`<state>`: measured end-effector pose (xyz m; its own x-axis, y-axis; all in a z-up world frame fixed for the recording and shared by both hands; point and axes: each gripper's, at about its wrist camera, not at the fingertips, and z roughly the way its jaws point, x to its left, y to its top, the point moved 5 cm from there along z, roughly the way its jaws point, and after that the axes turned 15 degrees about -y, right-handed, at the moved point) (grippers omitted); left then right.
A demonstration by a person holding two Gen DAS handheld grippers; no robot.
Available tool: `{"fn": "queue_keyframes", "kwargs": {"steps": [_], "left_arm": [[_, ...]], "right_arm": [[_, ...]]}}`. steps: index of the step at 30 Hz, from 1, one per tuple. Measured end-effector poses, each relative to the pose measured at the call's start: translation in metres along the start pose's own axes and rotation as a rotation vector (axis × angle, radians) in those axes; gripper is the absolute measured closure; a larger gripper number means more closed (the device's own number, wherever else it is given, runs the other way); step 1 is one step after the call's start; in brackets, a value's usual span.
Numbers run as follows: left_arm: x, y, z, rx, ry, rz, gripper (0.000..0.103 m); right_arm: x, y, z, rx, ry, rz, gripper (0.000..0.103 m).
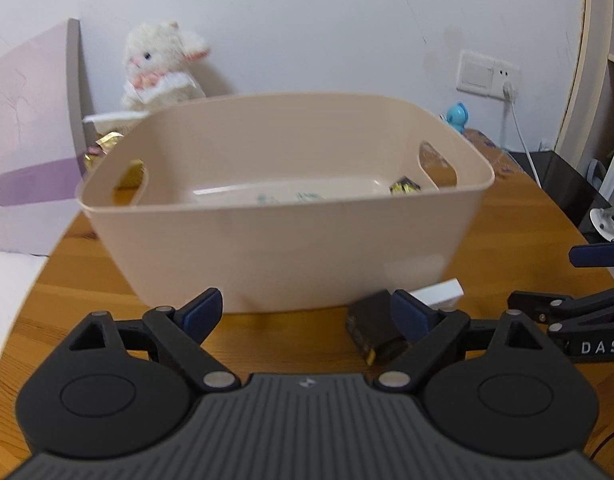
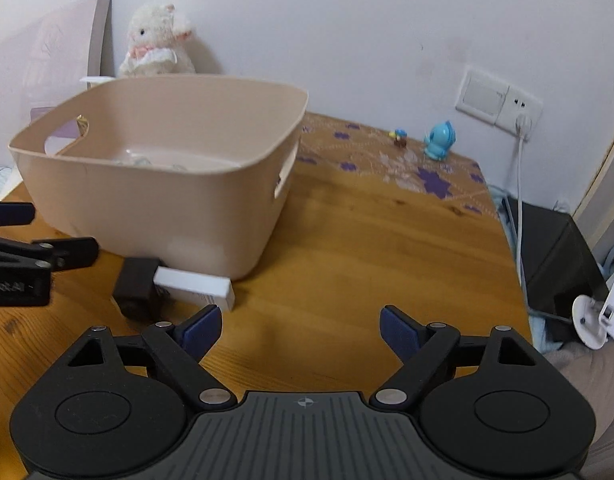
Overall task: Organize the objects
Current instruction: 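Grasp the black charger with left while right grasps the white box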
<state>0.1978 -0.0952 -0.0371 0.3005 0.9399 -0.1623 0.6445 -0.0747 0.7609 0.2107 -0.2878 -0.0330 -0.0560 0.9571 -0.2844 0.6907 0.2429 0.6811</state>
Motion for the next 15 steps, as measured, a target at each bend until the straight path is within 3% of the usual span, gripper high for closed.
{"fn": "queue_keyframes", "kwargs": {"steps": [12,15], "left_arm": [[-0.015,-0.020,0.044,0.066,-0.069,-0.008,0.011],[-0.011,-0.023,0.055,0.084,-0.034,0.009,0.011]], "right_arm": [[0.005,-0.020,0.023,0.043,-0.003,-0.003,0.016],[0.004,-0.021,0.025,0.047,-0.003,0.001,0.016]]}}
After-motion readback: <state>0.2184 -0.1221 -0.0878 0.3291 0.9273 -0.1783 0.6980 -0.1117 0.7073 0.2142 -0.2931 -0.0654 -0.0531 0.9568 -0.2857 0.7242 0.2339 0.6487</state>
